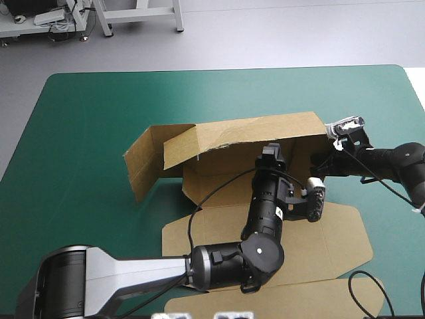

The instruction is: Fold the box

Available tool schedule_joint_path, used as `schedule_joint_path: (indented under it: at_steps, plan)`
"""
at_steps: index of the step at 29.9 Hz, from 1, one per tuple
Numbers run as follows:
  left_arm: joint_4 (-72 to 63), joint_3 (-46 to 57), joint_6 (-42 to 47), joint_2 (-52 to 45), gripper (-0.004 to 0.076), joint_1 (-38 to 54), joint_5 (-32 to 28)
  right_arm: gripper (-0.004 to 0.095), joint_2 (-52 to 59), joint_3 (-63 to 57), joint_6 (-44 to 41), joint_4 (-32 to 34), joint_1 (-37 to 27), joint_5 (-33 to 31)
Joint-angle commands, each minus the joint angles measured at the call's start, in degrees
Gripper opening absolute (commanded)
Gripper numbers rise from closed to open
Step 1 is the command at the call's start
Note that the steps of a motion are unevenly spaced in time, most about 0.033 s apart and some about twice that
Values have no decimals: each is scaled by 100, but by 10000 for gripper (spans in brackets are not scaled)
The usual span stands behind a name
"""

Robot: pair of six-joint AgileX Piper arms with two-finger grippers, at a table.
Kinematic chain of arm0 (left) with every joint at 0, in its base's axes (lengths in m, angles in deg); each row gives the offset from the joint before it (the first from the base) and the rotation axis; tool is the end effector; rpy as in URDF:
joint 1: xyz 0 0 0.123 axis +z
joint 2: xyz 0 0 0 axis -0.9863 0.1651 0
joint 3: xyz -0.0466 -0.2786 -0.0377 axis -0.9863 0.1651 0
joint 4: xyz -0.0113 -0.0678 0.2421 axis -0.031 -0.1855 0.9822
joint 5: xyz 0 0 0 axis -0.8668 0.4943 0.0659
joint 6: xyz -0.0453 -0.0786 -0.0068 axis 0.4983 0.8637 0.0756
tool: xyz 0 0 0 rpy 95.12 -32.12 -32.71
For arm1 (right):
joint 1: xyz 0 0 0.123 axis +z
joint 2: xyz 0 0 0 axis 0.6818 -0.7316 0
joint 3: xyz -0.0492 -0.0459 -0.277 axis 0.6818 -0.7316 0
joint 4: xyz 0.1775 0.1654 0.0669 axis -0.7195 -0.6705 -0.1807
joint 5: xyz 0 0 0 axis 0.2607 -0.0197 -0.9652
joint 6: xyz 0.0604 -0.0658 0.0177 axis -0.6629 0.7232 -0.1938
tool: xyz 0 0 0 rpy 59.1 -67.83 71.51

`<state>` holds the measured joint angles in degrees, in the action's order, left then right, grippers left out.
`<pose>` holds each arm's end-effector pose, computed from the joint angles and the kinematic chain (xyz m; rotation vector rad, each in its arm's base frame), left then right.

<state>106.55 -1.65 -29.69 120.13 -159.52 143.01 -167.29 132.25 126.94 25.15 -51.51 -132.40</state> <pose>0.1520 -0.3759 0.3118 1.3879 1.2246 0.7551 0.2901 0.0081 0.2622 -0.5061 2.3072 0.4948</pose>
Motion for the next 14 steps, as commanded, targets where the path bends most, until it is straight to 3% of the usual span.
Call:
schedule_joint_path:
  at_steps: [1,3,4,7,14]
  plan:
    - [471,-129,239,-552,380,-306,226,1,100,89,-78,-127,14,-398]
    - [484,-129,239,-693,332,-376,239,2,100,89,-78,-127,14,-398]
    - [484,-129,239,-787,272,-376,223,1,100,89,-78,-127,14,-398]
    - [484,-129,239,-1058,13,-204,132,2,100,89,-145,-127,14,-398]
    - [-407,-464,225,-1756,3,896,-848,2,100,89,-404,-127,14,-398]
